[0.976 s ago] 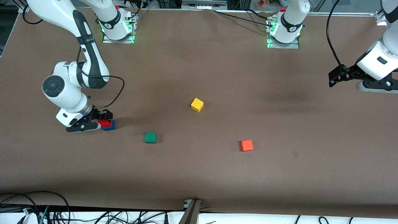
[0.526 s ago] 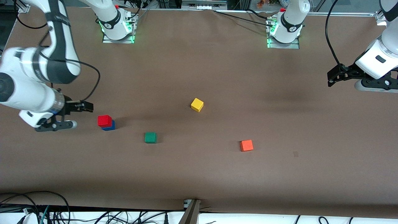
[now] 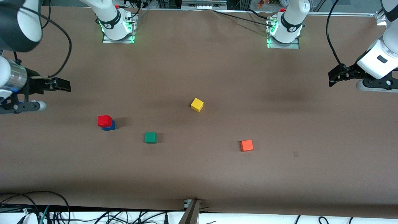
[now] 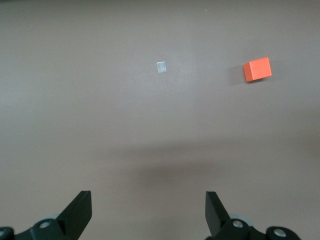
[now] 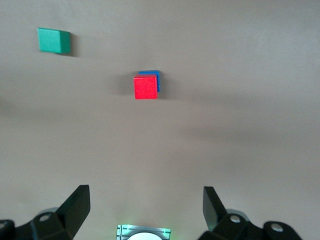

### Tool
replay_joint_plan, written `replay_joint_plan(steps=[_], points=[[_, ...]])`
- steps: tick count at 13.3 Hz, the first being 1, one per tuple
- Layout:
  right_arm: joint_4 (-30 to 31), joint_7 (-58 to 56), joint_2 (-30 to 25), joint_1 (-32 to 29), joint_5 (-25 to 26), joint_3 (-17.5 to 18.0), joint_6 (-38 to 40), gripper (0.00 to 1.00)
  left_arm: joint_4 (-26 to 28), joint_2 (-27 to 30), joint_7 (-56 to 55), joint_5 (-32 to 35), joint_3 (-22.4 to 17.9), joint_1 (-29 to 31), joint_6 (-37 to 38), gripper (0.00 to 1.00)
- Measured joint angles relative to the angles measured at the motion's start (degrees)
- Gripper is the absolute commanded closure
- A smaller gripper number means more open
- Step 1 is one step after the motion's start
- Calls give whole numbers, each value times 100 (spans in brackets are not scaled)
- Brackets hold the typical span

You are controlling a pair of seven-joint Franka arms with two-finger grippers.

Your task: Pass red block to right arm, stack on blue

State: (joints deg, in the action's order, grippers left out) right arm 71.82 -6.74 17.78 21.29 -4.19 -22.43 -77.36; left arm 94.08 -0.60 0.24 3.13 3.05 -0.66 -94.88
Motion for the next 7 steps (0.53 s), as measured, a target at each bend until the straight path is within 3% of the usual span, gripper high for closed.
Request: replay_joint_plan(steps=[3, 7], points=[[321, 0, -627, -723, 30, 541, 73, 0, -3, 0, 0, 0, 5, -2, 2, 0], [867, -11, -1464, -1373, 164, 848, 171, 0, -5, 0, 0, 0, 6, -3, 4, 0]])
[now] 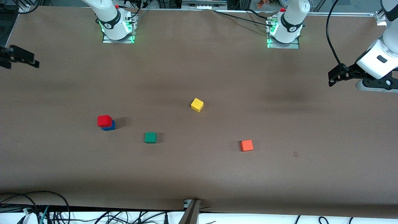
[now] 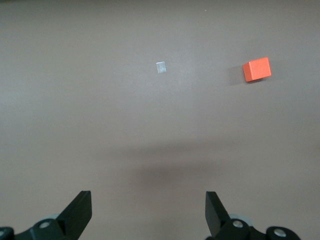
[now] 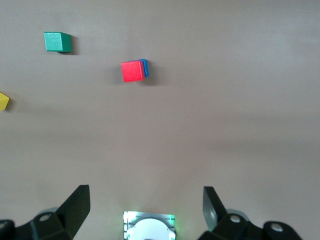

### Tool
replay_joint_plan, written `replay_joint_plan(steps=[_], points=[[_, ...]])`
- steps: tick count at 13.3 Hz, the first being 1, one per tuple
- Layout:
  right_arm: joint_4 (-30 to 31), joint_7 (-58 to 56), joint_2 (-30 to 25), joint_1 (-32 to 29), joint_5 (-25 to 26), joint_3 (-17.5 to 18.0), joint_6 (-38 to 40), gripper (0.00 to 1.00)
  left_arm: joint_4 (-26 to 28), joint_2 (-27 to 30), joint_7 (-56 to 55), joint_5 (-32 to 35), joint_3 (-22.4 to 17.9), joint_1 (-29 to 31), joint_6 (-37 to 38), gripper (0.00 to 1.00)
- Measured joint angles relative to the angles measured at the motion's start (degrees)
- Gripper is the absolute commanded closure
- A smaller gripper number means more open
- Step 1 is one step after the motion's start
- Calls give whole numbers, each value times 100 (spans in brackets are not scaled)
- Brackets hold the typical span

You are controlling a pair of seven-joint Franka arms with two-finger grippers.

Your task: Pass red block to right arm, stack on blue

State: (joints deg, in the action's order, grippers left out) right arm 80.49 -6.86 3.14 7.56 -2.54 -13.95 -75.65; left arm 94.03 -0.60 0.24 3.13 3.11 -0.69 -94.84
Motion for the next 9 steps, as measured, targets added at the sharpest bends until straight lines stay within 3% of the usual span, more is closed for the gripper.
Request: replay_joint_plan(steps=[5, 9], points=[[550, 58, -362, -331, 161, 764, 14, 0, -1, 0, 0, 0, -1, 1, 46, 0], [651, 117, -353, -337, 393, 938, 0, 0, -1, 0, 0, 0, -1, 1, 63, 0]])
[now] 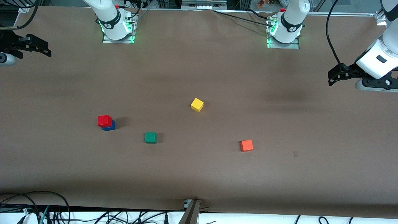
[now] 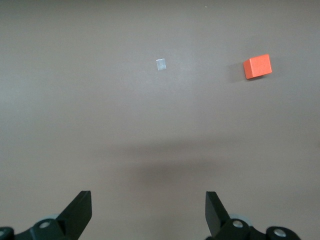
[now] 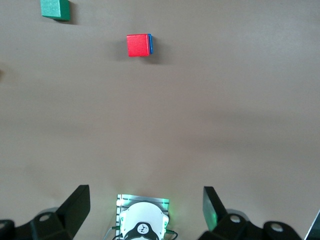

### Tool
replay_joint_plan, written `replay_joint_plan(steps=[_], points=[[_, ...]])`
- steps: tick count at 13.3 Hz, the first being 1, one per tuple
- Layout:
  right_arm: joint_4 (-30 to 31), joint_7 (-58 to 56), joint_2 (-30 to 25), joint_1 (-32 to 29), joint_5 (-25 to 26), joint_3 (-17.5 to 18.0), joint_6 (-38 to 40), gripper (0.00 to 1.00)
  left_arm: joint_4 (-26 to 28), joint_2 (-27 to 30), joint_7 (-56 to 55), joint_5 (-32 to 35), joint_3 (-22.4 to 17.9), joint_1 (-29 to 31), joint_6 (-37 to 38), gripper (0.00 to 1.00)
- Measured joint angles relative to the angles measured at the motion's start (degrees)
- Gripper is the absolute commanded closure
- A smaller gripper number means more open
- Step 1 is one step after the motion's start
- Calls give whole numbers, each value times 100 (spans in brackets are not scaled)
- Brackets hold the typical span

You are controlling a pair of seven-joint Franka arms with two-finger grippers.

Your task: Pass red block to right arm, stack on blue

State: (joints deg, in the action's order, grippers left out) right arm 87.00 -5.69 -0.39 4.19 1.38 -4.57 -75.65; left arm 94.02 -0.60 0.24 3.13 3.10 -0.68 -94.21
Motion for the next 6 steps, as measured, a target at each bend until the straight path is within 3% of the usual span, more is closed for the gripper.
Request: replay_joint_plan(steps=[6], points=[[-44, -1, 99, -49, 23, -3, -11, 0, 0, 0, 0, 0, -4, 3, 96, 0]])
